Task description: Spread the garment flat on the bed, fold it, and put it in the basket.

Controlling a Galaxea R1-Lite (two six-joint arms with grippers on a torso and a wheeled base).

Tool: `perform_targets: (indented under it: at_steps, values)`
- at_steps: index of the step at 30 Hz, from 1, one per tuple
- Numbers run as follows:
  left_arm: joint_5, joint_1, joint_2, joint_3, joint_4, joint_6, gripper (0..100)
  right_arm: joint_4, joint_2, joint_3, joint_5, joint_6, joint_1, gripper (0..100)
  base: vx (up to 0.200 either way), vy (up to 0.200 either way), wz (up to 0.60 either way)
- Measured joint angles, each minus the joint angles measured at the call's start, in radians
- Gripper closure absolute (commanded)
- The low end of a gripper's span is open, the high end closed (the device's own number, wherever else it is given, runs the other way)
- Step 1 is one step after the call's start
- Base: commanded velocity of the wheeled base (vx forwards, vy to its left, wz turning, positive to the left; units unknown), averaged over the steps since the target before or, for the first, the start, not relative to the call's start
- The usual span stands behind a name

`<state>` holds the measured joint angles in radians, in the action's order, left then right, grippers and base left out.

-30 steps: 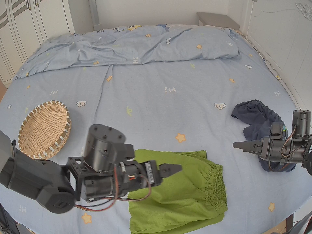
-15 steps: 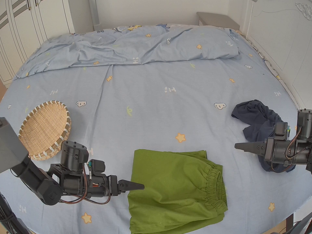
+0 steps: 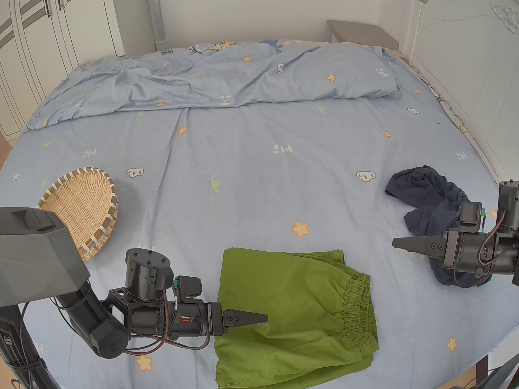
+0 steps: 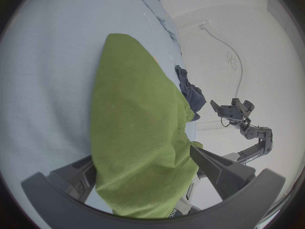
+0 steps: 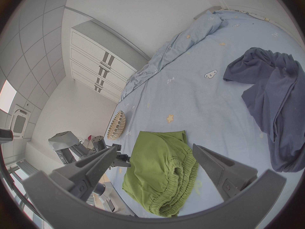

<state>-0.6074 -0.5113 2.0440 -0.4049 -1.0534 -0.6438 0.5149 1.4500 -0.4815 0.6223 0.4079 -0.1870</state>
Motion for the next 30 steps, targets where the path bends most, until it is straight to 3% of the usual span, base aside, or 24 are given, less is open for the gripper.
perform_targets:
  at_steps: [10, 11, 20, 30]
  values:
    - [-0.003, -0.038, 0.051, -0.035, -0.033, -0.032, 0, 0.005, 0.002, 0.001, 0.000, -0.001, 0.007, 0, 0.000, 0.000, 0.00]
    - [-0.004, -0.040, 0.057, -0.038, -0.036, -0.032, 100, 0.005, 0.002, 0.001, 0.001, -0.001, 0.008, 0, 0.000, 0.000, 0.00]
    - [0.001, -0.050, 0.088, -0.043, -0.037, -0.031, 100, 0.002, 0.005, 0.001, 0.001, -0.001, 0.007, 0, 0.000, 0.000, 0.00]
    - [0.003, 0.006, -0.011, -0.014, 0.005, -0.032, 100, 0.000, 0.007, -0.006, 0.001, -0.001, 0.006, 0, 0.000, 0.000, 0.00]
